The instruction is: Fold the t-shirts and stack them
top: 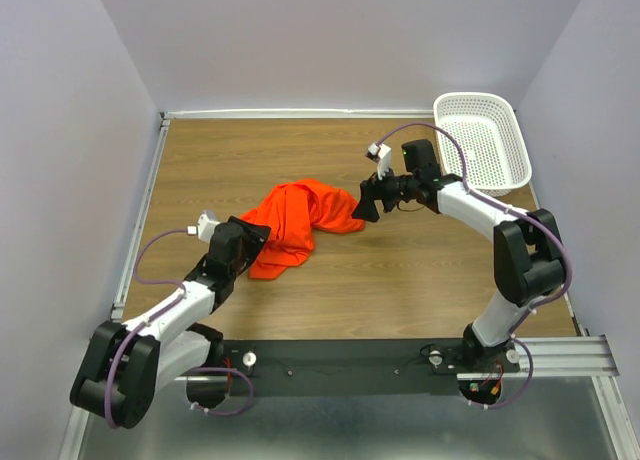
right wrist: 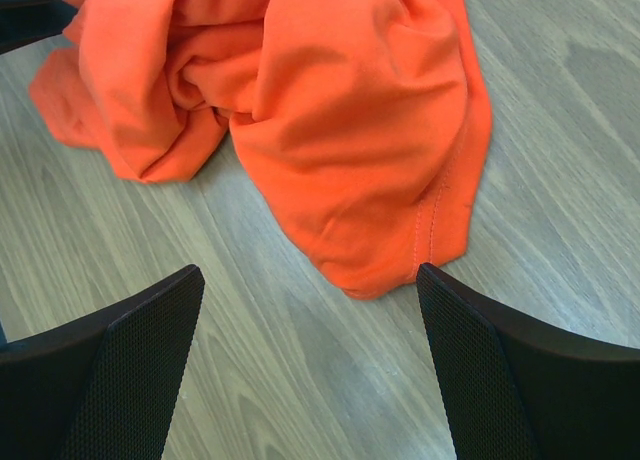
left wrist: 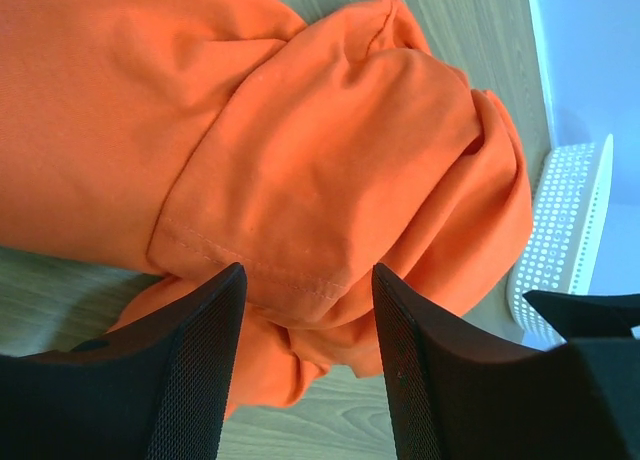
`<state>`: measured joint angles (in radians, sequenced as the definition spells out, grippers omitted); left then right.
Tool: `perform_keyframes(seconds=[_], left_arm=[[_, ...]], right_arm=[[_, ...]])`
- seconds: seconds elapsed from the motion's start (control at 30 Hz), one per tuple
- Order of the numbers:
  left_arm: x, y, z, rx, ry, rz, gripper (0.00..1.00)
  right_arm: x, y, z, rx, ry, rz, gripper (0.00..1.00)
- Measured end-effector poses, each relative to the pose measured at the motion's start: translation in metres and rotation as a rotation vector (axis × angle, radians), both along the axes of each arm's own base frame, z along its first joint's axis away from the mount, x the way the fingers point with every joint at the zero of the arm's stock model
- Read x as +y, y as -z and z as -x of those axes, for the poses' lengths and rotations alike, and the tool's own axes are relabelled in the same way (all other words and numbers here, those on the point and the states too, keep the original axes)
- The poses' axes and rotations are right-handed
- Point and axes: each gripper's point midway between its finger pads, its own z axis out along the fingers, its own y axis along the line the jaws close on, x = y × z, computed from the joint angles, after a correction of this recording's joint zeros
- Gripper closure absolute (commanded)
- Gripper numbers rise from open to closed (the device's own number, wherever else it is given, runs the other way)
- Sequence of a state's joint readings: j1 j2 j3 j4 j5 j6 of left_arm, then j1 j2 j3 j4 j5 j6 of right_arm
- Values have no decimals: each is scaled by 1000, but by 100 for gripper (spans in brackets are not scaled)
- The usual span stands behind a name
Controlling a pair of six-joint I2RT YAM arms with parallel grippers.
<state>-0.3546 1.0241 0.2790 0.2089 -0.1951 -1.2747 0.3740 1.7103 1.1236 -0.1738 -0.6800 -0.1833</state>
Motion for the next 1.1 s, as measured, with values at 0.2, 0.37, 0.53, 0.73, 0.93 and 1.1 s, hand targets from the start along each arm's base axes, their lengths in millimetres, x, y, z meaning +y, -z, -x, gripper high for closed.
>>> perform_keyframes(seconds=[0.2, 0.37, 0.53, 0.73, 0.93, 1.1], left_arm=[[-2, -1, 2, -12, 18, 9, 37], [-2, -5, 9, -18, 15, 39, 35], [-4, -6, 18, -15, 9, 98, 34], [-4, -1, 22, 14, -22, 155, 34], [-7, 16, 19, 71, -37, 173, 34], [-6, 33, 15, 116, -48, 170, 48]], right_arm=[[-1, 6, -1, 11, 7, 12, 6], [-2, 8, -2, 12, 12, 17, 6], [-2, 10, -2, 15, 13, 20, 6], [-2, 14, -2, 25, 13, 24, 5], [-3, 15, -2, 25, 14, 26, 5], [-3, 15, -1, 25, 14, 27, 5]])
